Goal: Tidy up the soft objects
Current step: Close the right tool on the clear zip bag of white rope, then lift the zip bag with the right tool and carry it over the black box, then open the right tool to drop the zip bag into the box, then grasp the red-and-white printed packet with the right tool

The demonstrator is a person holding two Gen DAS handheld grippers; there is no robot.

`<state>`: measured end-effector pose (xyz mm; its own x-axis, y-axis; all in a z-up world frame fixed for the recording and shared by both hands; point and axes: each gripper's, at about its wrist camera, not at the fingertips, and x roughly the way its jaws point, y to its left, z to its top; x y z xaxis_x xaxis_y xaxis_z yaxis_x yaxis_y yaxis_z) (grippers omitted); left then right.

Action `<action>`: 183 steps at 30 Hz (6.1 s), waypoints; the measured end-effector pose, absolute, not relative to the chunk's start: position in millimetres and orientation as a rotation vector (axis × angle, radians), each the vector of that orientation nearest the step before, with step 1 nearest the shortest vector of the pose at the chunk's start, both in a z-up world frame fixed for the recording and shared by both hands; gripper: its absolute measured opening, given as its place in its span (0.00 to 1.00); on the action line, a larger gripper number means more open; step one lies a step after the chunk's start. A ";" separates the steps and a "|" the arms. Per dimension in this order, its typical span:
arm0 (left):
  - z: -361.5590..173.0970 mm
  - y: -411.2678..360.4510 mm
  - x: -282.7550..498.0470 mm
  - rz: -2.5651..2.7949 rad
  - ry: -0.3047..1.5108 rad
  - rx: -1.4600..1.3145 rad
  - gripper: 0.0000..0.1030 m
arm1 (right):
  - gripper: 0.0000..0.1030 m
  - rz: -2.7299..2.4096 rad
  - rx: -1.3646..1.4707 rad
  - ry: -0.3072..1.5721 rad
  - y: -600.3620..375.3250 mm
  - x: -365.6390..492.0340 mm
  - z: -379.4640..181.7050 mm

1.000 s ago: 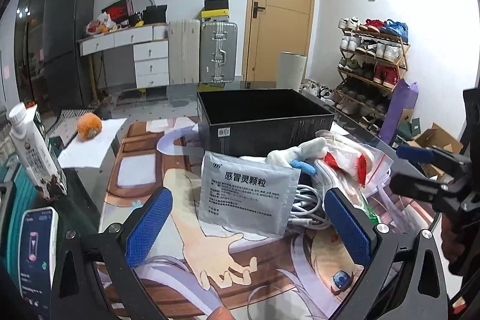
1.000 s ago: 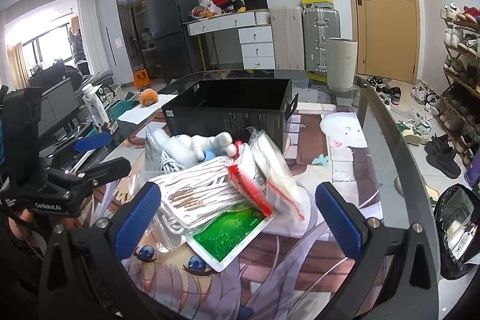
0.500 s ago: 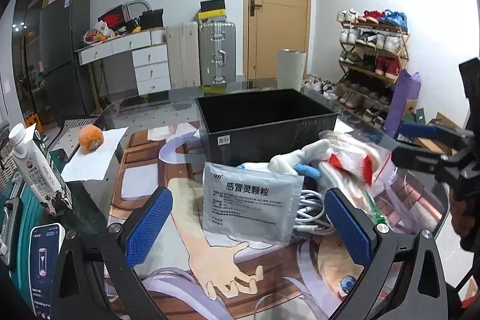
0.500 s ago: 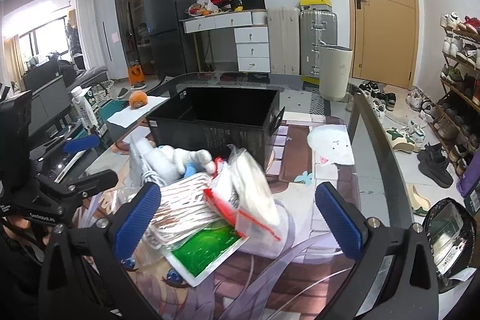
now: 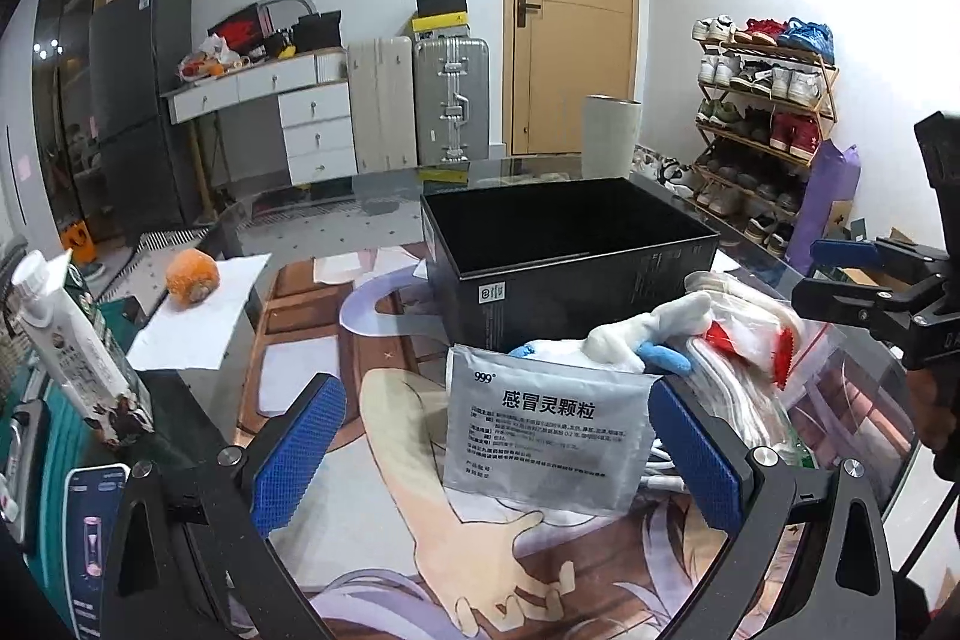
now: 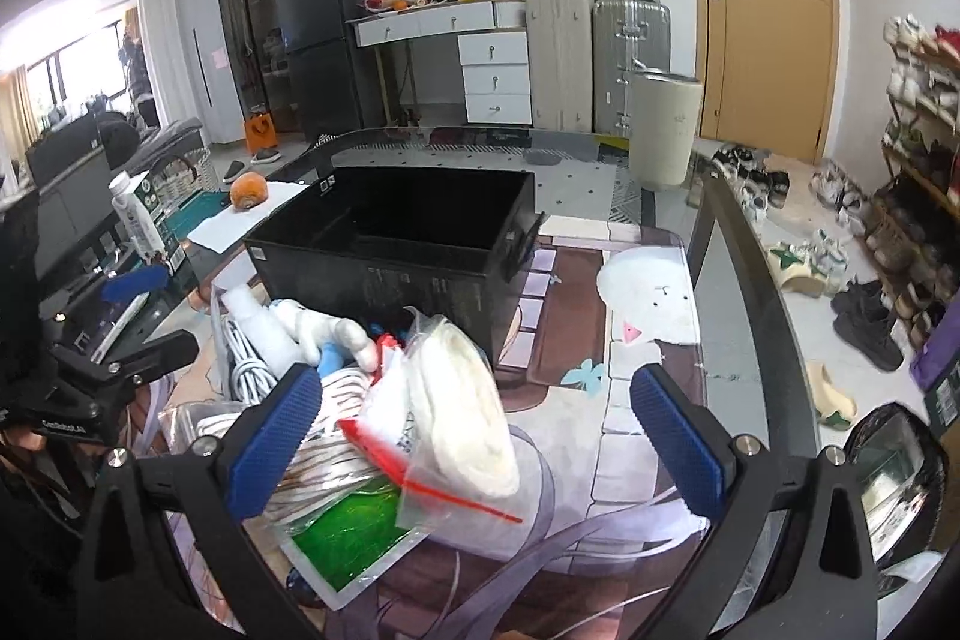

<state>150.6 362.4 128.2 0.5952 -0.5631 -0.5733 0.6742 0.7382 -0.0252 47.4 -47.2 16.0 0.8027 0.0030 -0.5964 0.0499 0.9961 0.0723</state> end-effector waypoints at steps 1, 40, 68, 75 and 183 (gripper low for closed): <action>127.0 361.6 152.7 -0.727 0.598 0.200 1.00 | 1.00 -0.025 0.100 0.646 -50.3 48.1 14.6; 109.8 337.5 164.7 -0.812 0.729 0.247 1.00 | 0.15 -0.002 0.210 0.762 -61.1 73.1 -15.5; 131.8 351.2 161.3 -0.852 0.692 0.190 0.66 | 0.14 0.035 0.168 0.654 -43.9 53.0 25.0; 158.1 353.1 163.9 -0.818 0.615 0.165 0.66 | 0.14 0.055 0.157 0.617 -31.7 49.8 39.0; 116.6 342.4 177.8 -0.817 0.719 0.166 1.00 | 1.00 -0.105 0.249 0.744 -75.9 54.9 -2.7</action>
<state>177.8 342.4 116.6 0.4656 -0.6077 -0.6434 0.7153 0.6865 -0.1308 54.9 -75.9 -2.7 0.7321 -0.0065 -0.6812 0.1826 0.9652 0.1871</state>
